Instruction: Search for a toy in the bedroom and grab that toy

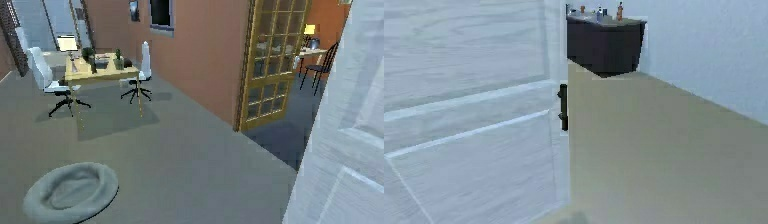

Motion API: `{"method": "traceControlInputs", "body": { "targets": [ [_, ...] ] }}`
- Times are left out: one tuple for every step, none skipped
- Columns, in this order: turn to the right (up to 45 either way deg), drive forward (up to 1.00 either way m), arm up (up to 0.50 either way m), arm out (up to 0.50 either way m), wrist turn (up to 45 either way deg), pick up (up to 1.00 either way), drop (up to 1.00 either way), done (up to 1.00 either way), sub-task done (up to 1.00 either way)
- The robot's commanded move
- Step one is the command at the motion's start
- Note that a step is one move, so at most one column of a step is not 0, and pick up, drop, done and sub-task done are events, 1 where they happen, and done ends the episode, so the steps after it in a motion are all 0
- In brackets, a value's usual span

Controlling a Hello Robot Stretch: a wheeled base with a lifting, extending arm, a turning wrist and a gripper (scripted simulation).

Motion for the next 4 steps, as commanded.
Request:
{"method": "traceControlInputs", "body": {
  "targets": [
    [0.0, 0.65, 0.00, 0.00, 0.0, 0.00, 0.00, 0.00, 0.00],
    [12.0, 0.00, 0.00, 0.00, 0.0, 0.00, 0.00, 0.00, 0.00],
    [0.0, 0.55, 0.00, 0.00, 0.0, 0.00, 0.00, 0.00, 0.00],
    [24.0, 0.00, 0.00, 0.00, 0.0, 0.00, 0.00, 0.00, 0.00]
  ]
}}
